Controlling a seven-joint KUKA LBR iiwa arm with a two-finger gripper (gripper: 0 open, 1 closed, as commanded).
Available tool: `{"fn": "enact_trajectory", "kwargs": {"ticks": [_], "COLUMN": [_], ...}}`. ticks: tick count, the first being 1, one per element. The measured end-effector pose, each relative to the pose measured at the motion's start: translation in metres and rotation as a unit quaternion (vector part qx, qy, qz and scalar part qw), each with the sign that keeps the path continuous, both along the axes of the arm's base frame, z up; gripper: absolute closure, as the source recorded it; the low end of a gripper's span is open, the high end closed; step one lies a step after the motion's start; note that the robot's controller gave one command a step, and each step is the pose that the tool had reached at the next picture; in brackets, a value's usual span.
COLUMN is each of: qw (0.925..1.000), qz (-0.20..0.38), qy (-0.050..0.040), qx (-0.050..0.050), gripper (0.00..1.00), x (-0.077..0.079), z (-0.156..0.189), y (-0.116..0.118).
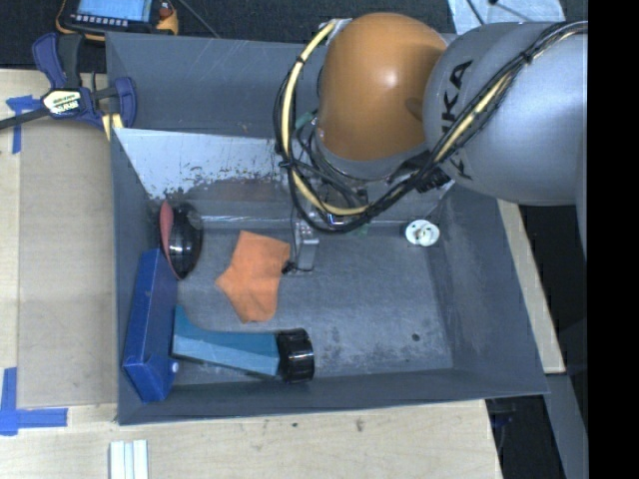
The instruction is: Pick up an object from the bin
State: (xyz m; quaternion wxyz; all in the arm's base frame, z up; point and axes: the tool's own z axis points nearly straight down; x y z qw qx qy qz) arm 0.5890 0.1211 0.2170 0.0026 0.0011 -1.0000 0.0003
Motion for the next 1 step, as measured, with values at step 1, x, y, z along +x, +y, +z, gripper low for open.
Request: {"fn": "enact_trajectory", "kwargs": {"ticks": [1], "qw": [1.0000], "qz": [-0.001], "qy": [-0.0042], "qx": [0.001], "gripper": [0.00], "x": [0.0013], "z": [0.0052], "y": [-0.0004]}}
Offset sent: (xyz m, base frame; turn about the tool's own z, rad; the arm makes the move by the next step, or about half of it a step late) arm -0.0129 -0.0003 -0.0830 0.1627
